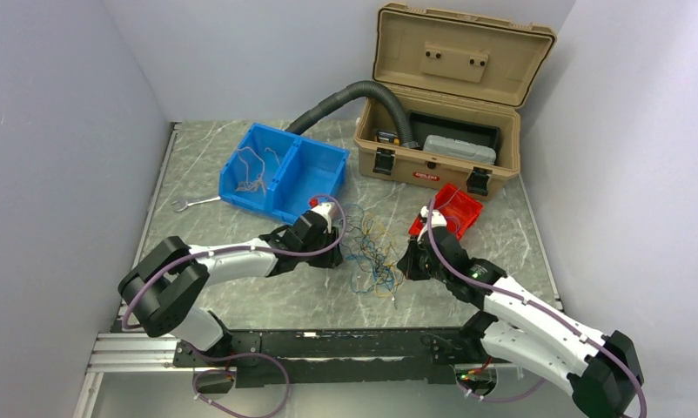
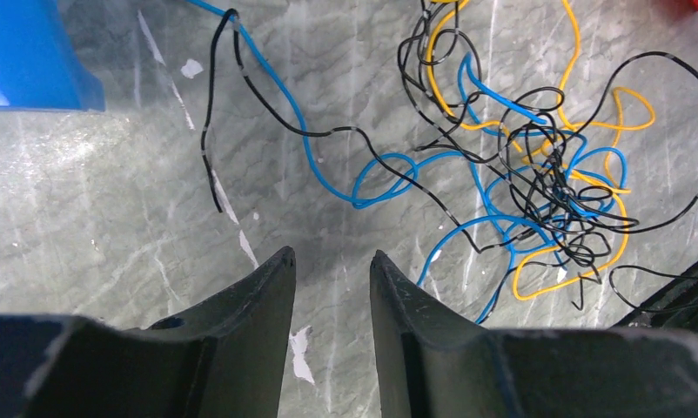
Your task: Untangle the cables
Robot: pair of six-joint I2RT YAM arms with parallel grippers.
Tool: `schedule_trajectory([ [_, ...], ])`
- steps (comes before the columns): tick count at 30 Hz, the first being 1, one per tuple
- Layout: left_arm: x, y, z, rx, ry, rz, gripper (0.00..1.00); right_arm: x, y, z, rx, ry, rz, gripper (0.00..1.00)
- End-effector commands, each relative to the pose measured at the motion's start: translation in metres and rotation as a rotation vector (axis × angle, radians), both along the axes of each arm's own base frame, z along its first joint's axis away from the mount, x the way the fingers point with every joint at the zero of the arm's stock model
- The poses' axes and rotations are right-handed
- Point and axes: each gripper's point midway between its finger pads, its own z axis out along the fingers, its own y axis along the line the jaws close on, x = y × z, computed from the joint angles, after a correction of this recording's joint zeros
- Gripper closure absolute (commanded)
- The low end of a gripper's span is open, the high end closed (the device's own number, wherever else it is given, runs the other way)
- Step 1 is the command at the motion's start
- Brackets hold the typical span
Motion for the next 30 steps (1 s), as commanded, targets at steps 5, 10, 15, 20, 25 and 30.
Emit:
schedule_trajectory([
  [5, 0.018, -0.002, 0.014, -0.019, -0.046, 0.082, 0.60, 0.008, 0.004, 0.004, 0.019, -0.037, -0.011, 1.00],
  [10, 0.018, -0.005, 0.008, -0.037, -0.032, 0.093, 0.63, 0.007, 0.002, 0.003, 0.013, -0.032, -0.014, 1.00],
  [15, 0.019, -0.011, 0.002, -0.045, -0.012, 0.077, 0.66, 0.007, 0.001, 0.005, 0.011, -0.042, -0.018, 1.00],
  [20, 0.023, -0.016, -0.001, -0.046, -0.002, 0.074, 0.67, 0.007, 0.000, 0.004, 0.010, -0.036, -0.020, 1.00],
  [25, 0.029, -0.019, 0.002, -0.075, -0.002, 0.083, 0.67, 0.006, -0.001, 0.005, 0.017, -0.044, -0.024, 1.00],
  [30, 0.035, -0.023, 0.001, -0.098, 0.014, 0.087, 0.66, 0.006, 0.000, 0.003, 0.015, -0.040, -0.021, 1.00],
])
